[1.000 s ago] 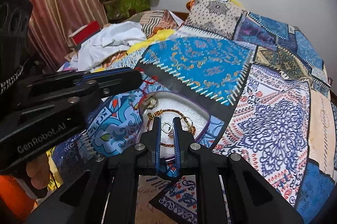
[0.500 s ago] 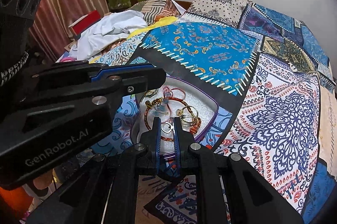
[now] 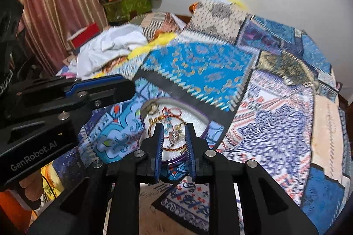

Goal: Organize jewelry

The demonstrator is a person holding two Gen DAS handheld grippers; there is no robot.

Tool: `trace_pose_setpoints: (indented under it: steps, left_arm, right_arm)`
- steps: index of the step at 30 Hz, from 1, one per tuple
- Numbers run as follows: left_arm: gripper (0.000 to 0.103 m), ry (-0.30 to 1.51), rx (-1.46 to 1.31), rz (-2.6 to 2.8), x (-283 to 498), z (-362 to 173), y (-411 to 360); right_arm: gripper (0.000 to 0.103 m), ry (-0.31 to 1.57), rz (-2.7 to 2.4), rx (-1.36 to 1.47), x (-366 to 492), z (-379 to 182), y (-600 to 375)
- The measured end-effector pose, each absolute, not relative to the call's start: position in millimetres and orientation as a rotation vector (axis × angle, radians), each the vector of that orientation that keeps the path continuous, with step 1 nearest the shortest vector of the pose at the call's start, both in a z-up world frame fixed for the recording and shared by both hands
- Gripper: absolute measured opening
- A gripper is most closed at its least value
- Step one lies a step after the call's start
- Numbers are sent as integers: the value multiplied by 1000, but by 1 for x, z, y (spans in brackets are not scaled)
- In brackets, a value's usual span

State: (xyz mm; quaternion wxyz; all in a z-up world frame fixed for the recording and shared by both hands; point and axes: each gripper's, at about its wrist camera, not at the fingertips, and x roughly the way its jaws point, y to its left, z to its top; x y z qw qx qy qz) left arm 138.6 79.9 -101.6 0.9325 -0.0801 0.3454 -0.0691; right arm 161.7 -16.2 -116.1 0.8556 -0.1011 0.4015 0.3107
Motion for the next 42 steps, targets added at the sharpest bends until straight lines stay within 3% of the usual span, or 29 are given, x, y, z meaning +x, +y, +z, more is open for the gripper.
trace_pose_setpoints:
  steps: [10, 16, 20, 22, 24, 26, 31, 42]
  left_arm:
    - [14, 470, -113, -92, 69, -19, 65]
    - [31, 294, -70, -32, 14, 23, 51]
    - [56, 193, -51, 18, -22, 40, 42]
    - [66, 161, -45, 45, -37, 45, 39]
    - [87, 137, -43, 72, -46, 48, 37]
    - [97, 114, -48, 92, -56, 49, 35]
    - [99, 108, -40, 109, -64, 49, 33]
    - [101, 99, -25, 113, -75, 45, 24]
  right_arm:
    - [18, 594, 605, -111, 116, -27, -60]
    - [21, 380, 589, -33, 62, 32, -92]
    - [52, 260, 563, 5, 30, 52, -103]
    - [59, 205, 539, 9, 15, 60, -107]
    - [71, 178, 524, 13, 8, 63, -108]
    - [82, 151, 502, 23, 0, 65, -110]
    - [95, 127, 455, 26, -2, 61, -111]
    - [95, 127, 448, 9, -14, 57, -115]
